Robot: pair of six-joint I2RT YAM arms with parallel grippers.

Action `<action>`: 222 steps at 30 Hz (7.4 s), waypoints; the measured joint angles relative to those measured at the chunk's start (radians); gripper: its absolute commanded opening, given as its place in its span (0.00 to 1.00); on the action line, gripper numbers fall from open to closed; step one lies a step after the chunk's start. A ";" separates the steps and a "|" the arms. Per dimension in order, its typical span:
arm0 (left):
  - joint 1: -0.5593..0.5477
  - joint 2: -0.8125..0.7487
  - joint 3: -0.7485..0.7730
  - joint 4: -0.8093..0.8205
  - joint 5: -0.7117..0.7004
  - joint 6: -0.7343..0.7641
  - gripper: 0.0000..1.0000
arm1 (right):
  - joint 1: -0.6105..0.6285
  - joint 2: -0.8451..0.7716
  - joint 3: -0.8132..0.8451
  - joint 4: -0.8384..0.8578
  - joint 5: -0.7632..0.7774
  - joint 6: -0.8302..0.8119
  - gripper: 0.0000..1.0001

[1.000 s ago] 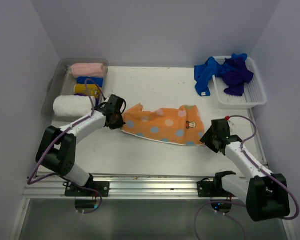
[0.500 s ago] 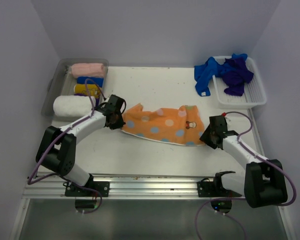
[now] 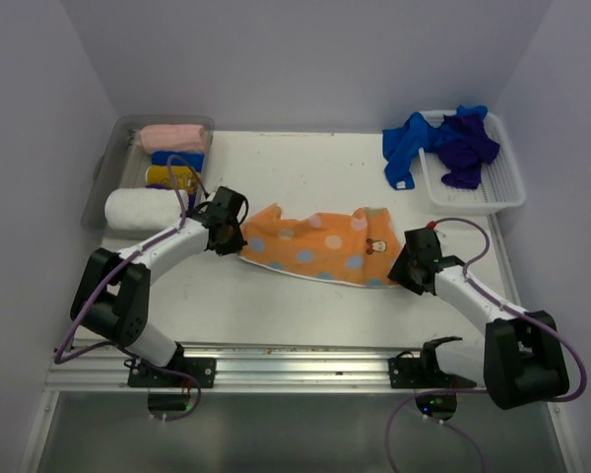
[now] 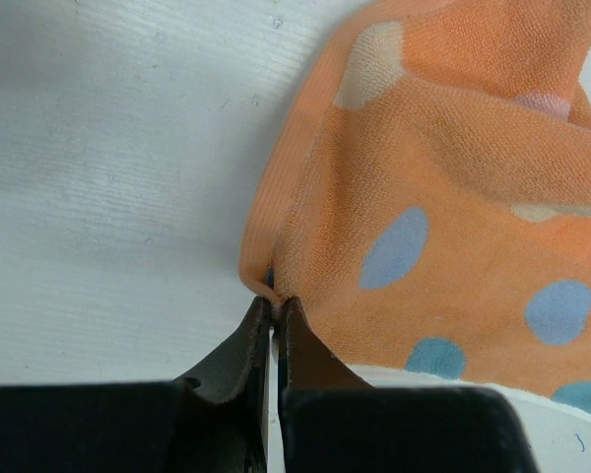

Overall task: Roll the towels
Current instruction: Flatten the towel, then fold the towel

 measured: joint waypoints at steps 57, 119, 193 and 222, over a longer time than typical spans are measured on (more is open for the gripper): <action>0.011 -0.676 0.381 -0.367 0.126 0.070 0.00 | 0.027 -0.553 0.821 -0.689 0.129 -0.051 0.00; 0.143 -0.668 0.274 -0.292 0.359 0.113 0.00 | -0.147 -0.529 0.724 -0.580 0.037 -0.195 0.00; 0.105 0.532 0.617 -0.107 0.221 0.089 0.00 | -0.163 0.231 0.457 -0.061 0.096 -0.221 0.00; 0.105 -0.132 -0.070 0.091 0.362 0.167 0.00 | -0.167 -0.145 0.201 -0.304 0.051 -0.165 0.00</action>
